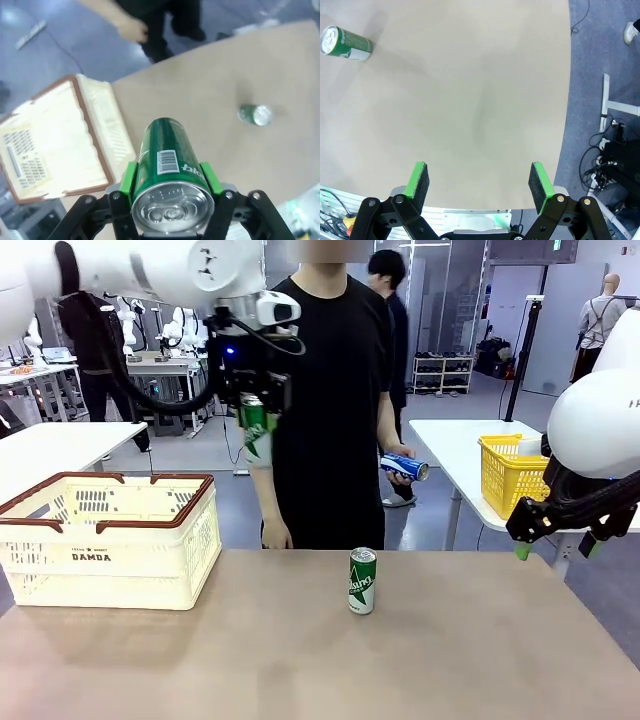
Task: Place the drinks into the Shopping basket.
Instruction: Pick up one drink and place it into the Shopping basket.
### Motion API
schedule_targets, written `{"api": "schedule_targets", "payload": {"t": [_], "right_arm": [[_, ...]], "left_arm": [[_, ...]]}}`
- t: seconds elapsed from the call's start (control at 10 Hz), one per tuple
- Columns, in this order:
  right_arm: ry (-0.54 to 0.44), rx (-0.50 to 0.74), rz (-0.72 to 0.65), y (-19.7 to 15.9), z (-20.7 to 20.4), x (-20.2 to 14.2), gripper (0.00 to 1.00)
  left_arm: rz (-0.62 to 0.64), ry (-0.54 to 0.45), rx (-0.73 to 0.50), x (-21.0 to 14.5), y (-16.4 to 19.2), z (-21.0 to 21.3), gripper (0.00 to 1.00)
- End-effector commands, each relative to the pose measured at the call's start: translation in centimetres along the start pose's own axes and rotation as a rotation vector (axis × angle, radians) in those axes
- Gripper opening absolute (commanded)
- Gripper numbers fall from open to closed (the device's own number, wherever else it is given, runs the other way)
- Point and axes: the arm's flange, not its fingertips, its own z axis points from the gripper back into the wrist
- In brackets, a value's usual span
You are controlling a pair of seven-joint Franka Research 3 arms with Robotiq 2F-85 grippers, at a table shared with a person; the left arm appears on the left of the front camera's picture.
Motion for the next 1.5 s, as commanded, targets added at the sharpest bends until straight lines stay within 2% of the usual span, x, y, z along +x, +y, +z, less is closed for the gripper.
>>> {"api": "schedule_targets", "payload": {"t": [0.0, 0.4, 0.8, 1.2, 1.4], "right_arm": [[-0.002, -0.004, 0.002, -0.2, 0.1, 0.0, 1.0], [-0.002, -0.004, 0.002, -0.2, 0.1, 0.0, 1.0], [-0.002, -0.004, 0.002, -0.2, 0.1, 0.0, 1.0], [-0.002, -0.004, 0.002, -0.2, 0.1, 0.0, 1.0], [-0.002, -0.004, 0.002, -0.2, 0.1, 0.0, 1.0]], "left_arm": [[0.164, -0.023, -0.012, 1.0, 4.7, 0.8, 0.59], [0.409, -0.01, -0.03, -1.6, 17.4, -1.0, 0.59], [0.553, 0.028, -0.037, -6.3, 24.6, -4.0, 0.59], [0.579, 0.056, -0.004, -9.4, 30.3, -5.2, 0.59], [0.491, 0.05, -0.01, -9.8, 32.2, -5.6, 0.59]]}}
